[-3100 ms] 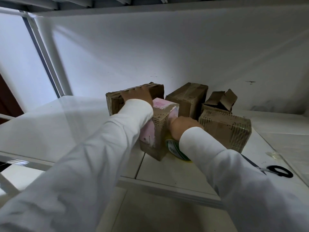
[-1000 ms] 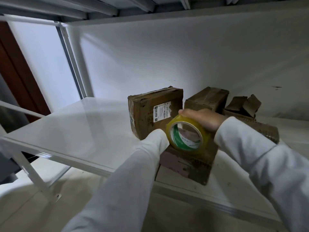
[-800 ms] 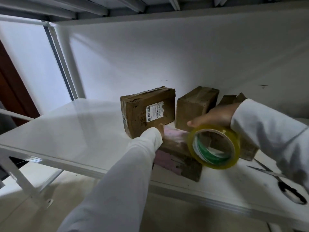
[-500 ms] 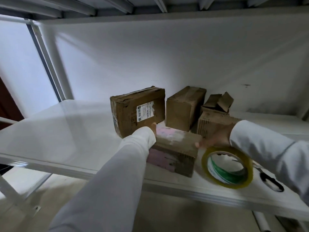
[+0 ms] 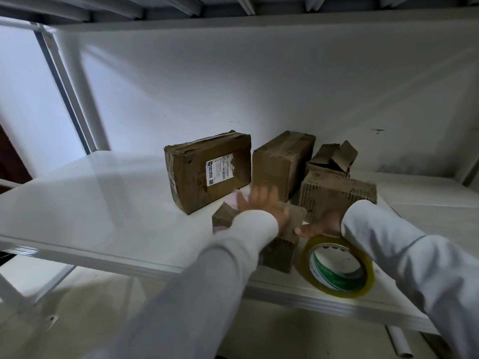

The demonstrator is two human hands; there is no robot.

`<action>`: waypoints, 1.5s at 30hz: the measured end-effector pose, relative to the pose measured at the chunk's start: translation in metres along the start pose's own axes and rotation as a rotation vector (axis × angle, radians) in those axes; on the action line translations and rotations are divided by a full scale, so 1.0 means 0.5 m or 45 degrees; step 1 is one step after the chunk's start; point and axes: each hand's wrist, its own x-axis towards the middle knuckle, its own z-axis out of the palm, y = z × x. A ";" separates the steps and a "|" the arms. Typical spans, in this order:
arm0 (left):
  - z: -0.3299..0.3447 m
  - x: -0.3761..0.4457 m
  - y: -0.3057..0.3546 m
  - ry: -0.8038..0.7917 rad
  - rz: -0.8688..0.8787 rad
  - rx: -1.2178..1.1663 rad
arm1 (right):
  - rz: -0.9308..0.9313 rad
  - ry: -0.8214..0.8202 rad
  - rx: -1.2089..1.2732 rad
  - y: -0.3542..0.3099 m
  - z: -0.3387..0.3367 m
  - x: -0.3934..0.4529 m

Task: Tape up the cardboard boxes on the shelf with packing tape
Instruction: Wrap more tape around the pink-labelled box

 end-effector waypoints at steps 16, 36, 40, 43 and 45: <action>-0.119 -0.028 -0.129 -0.252 -0.364 -1.000 | -0.478 -0.086 0.802 -0.062 -0.120 -0.090; -0.036 -0.081 -0.134 0.495 0.087 -1.386 | -0.736 0.402 1.238 -0.265 -0.043 0.016; -0.013 -0.061 -0.140 0.498 0.058 -1.096 | -0.748 0.437 1.278 -0.262 -0.025 0.018; -0.006 -0.046 -0.139 0.503 -0.023 -1.270 | -0.699 0.490 1.162 -0.261 -0.030 0.007; -0.002 -0.035 -0.142 0.523 -0.085 -1.325 | -0.642 0.481 1.033 -0.260 -0.047 -0.006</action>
